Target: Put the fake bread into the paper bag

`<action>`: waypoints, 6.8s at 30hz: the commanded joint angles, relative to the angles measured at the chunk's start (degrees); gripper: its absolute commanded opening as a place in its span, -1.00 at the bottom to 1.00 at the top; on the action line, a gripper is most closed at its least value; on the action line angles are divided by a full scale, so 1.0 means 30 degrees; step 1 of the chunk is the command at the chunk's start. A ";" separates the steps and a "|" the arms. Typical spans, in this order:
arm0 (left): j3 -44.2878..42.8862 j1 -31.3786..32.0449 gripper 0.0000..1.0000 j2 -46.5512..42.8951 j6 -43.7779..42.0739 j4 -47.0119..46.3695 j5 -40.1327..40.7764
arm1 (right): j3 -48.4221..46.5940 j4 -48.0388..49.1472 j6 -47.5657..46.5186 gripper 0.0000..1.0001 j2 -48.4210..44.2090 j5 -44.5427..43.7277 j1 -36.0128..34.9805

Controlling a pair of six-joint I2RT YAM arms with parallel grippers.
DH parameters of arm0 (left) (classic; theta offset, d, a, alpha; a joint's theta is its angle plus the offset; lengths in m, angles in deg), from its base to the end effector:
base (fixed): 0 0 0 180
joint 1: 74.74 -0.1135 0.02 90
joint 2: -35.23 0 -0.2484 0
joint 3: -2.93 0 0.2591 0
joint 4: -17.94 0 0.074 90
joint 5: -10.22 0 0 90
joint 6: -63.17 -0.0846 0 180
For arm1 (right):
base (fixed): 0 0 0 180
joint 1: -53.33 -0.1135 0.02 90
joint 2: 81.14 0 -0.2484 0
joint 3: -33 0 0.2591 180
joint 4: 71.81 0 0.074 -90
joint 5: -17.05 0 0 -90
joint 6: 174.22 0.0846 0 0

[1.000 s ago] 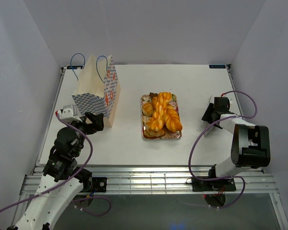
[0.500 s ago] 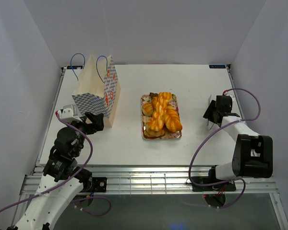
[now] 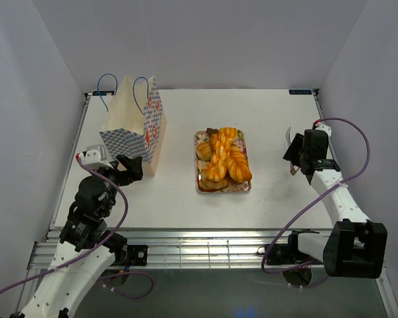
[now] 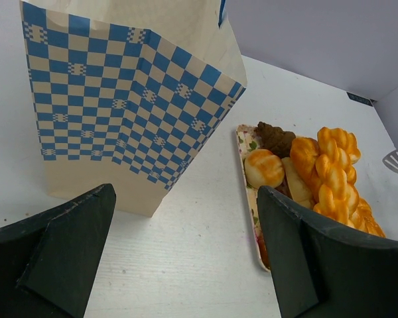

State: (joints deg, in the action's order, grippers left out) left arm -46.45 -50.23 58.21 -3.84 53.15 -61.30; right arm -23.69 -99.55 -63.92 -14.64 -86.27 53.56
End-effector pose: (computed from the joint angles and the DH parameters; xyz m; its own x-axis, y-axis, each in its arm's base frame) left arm 0.1711 -0.0485 0.3021 -0.1706 -0.3293 -0.9287 0.0454 0.9389 -0.3413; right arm 0.3001 -0.0207 0.2019 -0.5069 0.3396 -0.7923 0.3864 0.9111 0.1434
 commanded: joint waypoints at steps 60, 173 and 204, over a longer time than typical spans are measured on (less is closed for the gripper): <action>0.0042 0.0062 0.96 0.0249 0.0366 0.0108 0.1223 | -0.2439 0.0270 0.3284 0.09 -0.1336 0.6724 -0.8719; 0.0131 0.0032 0.96 -0.0190 0.1538 0.0782 0.6086 | -2.3854 0.7890 -0.1052 0.14 1.3196 0.8542 -1.6073; 0.0043 0.0032 0.96 0.0278 0.1568 0.0841 0.5881 | -0.6281 0.1802 -0.0145 0.11 -0.4174 0.0372 -1.2880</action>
State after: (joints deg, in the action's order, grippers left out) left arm -46.41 -50.23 58.52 1.44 56.17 -42.94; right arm -46.19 -91.63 -65.02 -22.68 -79.99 14.70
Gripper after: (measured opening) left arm 0.979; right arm 0.558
